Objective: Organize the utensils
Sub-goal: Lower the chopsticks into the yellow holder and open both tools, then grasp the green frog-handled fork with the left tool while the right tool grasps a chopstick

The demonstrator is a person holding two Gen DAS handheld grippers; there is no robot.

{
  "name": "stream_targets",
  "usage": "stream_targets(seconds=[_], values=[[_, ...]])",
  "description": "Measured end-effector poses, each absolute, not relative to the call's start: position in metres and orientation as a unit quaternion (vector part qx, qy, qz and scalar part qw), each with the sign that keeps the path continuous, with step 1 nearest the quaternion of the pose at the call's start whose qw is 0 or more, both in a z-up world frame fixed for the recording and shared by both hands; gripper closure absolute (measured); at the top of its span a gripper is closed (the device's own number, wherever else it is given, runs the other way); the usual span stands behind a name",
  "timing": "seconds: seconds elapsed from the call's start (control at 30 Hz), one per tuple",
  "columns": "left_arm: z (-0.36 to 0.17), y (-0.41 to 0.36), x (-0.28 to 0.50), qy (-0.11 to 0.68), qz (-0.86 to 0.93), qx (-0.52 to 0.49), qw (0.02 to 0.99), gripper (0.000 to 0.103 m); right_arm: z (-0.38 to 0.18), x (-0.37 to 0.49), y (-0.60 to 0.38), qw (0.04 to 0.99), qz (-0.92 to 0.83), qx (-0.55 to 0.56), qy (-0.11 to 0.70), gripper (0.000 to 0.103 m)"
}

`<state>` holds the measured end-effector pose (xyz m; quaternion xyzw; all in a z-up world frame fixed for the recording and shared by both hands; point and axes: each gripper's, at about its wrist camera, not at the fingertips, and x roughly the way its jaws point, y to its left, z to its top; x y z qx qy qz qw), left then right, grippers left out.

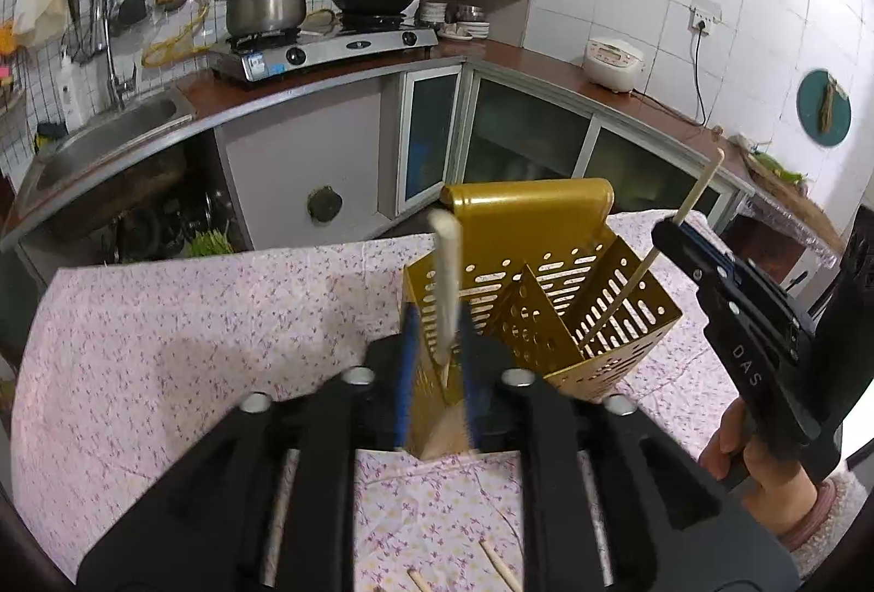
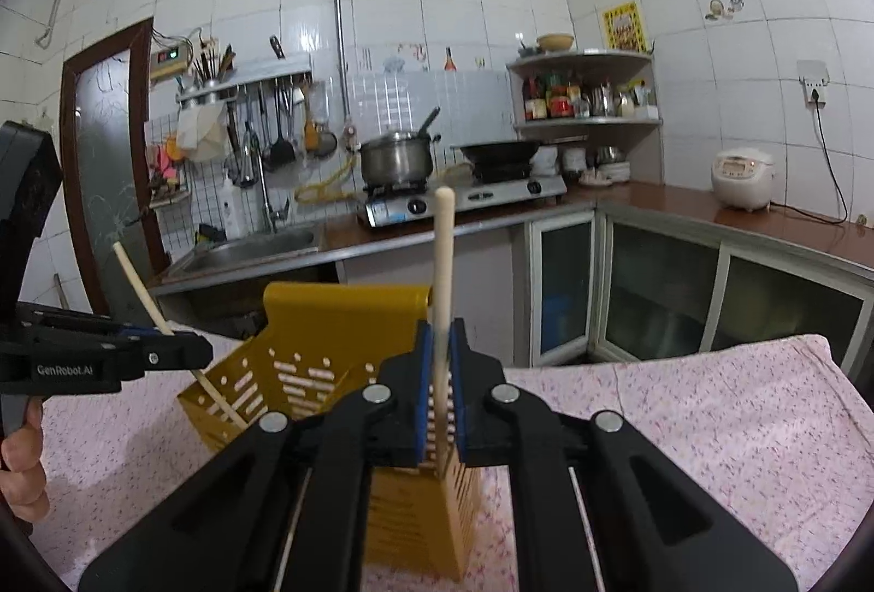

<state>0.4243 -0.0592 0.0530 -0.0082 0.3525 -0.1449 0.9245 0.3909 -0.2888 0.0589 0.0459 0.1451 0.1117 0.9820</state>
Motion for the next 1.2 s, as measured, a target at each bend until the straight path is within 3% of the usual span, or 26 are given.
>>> stream_targets(seconds=[0.03, 0.07, 0.13, 0.27, 0.33, 0.63, 0.93, 1.2], values=[[0.055, -0.056, 0.421, 0.352, -0.144, -0.014, 0.925, 0.071, 0.061, 0.389, -0.291, 0.98, 0.11, 0.051, 0.158, 0.09], [0.058, -0.053, 0.417, 0.348, -0.142, -0.016, 0.926, 0.068, 0.062, 0.387, -0.292, 0.979, 0.111, 0.056, 0.164, 0.074], [0.063, -0.051, 0.409, 0.342, -0.141, -0.016, 0.929, 0.05, 0.066, 0.376, -0.296, 0.977, 0.109, 0.067, 0.169, 0.047], [0.077, -0.041, 0.385, 0.331, -0.146, -0.031, 0.932, 0.038, 0.075, 0.348, -0.298, 0.977, 0.107, 0.057, 0.177, 0.046], [0.08, -0.035, 0.373, 0.326, -0.135, -0.034, 0.935, 0.022, 0.077, 0.336, -0.3, 0.976, 0.1, 0.048, 0.189, 0.044], [0.067, 0.001, 0.316, 0.327, -0.094, -0.039, 0.939, 0.006, 0.06, 0.274, -0.313, 0.971, 0.036, 0.002, 0.235, 0.038], [0.028, 0.012, 0.275, 0.359, -0.084, -0.051, 0.928, 0.005, 0.019, 0.234, -0.328, 0.946, -0.041, 0.034, 0.32, 0.032], [-0.018, 0.013, 0.273, 0.432, -0.045, -0.077, 0.897, 0.005, -0.015, 0.217, -0.341, 0.914, -0.111, 0.072, 0.384, 0.031]])
